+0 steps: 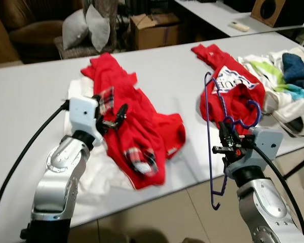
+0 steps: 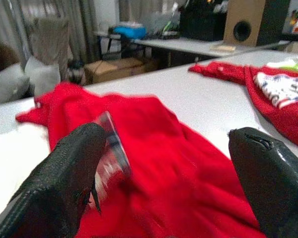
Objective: Hang hanger
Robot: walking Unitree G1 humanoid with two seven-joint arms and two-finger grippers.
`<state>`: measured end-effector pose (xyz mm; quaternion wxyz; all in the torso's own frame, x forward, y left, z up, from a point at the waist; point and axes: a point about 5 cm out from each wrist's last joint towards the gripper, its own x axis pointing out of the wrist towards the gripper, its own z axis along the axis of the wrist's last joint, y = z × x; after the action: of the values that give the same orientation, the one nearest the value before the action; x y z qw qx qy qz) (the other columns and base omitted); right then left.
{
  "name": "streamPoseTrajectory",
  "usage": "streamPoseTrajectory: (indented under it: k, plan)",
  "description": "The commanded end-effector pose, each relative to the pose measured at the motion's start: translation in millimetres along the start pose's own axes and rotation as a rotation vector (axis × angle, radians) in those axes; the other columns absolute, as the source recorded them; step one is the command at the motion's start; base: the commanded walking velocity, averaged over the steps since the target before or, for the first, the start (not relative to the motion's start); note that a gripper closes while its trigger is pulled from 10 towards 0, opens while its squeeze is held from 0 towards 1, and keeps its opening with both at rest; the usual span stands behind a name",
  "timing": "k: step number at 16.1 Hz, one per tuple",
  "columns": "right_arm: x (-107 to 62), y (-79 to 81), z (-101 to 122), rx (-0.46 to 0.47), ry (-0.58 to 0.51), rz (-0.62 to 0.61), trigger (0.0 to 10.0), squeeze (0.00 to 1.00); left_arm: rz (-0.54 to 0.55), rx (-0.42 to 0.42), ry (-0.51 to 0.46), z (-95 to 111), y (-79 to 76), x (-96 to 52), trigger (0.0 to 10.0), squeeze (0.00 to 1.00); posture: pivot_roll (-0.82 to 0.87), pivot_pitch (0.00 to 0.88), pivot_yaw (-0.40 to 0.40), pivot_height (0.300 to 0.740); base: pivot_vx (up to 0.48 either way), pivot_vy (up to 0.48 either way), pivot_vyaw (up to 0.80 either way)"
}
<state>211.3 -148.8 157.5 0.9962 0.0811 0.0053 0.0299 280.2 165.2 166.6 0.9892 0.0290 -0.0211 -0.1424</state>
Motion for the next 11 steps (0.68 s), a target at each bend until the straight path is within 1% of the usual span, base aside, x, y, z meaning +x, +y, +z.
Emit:
streamPoseTrajectory:
  k: [1,2,3,4,5,7,8,9,10,11]
  plan:
    - [-0.4,-4.8,2,-0.007,-0.006,-0.010,10.0,0.00,-0.014,-0.006,0.002,1,-3.8,0.9,10.0,1.00,-0.03,0.062,0.046,0.740,0.000,0.000,0.00]
    - [-0.1,-6.1,1,-0.016,0.006,0.009,10.0,0.00,0.005,0.030,0.014,-1,-0.8,1.4,10.0,1.00,-0.03,0.062,0.046,0.740,0.000,0.000,0.00]
    - [0.1,-6.8,1,-0.015,0.024,0.040,10.0,0.00,0.038,0.064,0.056,-4,4.9,2.8,10.0,1.00,-0.03,0.062,0.042,0.740,0.000,0.000,0.00]
    - [-0.2,-7.7,0,-0.025,0.046,0.074,10.0,0.00,0.083,0.066,0.084,-6,11.4,3.6,10.0,1.00,-0.03,0.063,0.040,0.740,0.000,0.000,0.00]
    - [-1.4,-11.0,-1,-0.034,0.061,0.094,10.0,0.00,0.143,0.048,0.110,-7,18.8,3.4,10.0,1.00,-0.03,0.063,0.039,0.740,0.000,0.000,0.00]
    - [-1.8,-13.5,-1,-0.037,0.063,0.094,10.0,0.00,0.170,0.025,0.134,-11,23.0,2.1,10.0,1.00,-0.03,0.062,0.034,0.740,0.000,0.000,0.00]
    - [-1.9,-15.0,0,-0.038,0.066,0.095,10.0,0.00,0.154,0.004,0.159,-15,23.0,1.9,10.0,0.53,-0.03,0.062,0.034,0.740,0.000,0.000,0.00]
    - [-1.7,-15.6,-1,-0.039,0.072,0.101,10.0,0.00,0.107,-0.041,0.185,-18,17.5,3.2,10.0,0.00,-0.03,0.062,0.034,0.740,0.000,0.000,0.00]
    - [-1.7,-15.8,-1,-0.040,0.075,0.105,10.0,0.00,0.085,-0.062,0.198,-20,14.6,3.9,10.0,0.00,-0.03,0.062,0.034,0.740,0.000,0.000,0.00]
    - [-1.1,-15.8,0,-0.041,0.079,0.116,10.0,0.00,0.070,-0.078,0.215,-23,11.3,8.5,10.0,0.00,-0.03,0.059,0.025,0.740,0.000,0.000,0.00]
